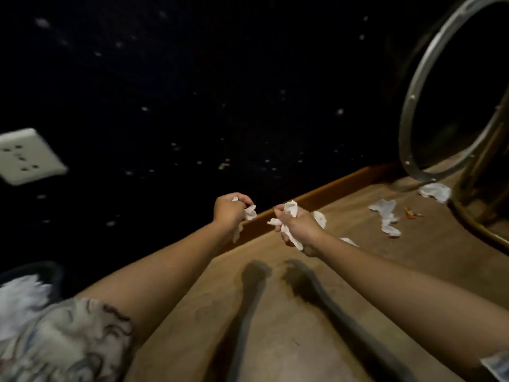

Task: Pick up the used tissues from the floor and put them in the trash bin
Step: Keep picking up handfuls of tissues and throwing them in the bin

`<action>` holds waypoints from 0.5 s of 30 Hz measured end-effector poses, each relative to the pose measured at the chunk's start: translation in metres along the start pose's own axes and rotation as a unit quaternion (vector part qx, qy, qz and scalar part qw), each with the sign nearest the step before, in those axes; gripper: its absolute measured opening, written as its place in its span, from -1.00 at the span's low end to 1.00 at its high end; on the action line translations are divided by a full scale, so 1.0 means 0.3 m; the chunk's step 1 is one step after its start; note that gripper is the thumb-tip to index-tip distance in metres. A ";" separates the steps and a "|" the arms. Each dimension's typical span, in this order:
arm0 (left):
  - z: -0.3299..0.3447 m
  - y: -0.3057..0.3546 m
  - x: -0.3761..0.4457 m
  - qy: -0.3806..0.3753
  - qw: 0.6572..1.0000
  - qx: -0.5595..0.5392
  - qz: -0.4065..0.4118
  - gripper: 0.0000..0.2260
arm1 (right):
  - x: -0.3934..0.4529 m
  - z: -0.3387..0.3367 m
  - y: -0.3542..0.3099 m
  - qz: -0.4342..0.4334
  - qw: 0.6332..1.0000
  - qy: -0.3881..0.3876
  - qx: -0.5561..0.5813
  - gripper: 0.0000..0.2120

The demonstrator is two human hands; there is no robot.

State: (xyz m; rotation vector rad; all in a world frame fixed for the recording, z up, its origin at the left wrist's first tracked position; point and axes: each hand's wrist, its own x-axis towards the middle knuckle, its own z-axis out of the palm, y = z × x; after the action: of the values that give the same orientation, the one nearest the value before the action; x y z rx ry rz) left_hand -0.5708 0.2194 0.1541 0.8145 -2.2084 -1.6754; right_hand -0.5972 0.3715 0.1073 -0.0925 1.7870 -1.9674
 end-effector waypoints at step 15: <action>-0.757 -0.061 -0.058 0.238 0.931 -0.275 0.029 -0.68 | -0.067 0.846 -0.218 -0.064 0.966 -0.221 -0.119 -0.90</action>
State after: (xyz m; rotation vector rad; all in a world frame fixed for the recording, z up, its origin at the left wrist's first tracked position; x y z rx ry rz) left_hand -0.4351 0.0438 0.2086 0.8658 -1.3358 -1.7127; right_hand -0.5077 0.1475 0.2121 -0.6847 1.7331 -1.6360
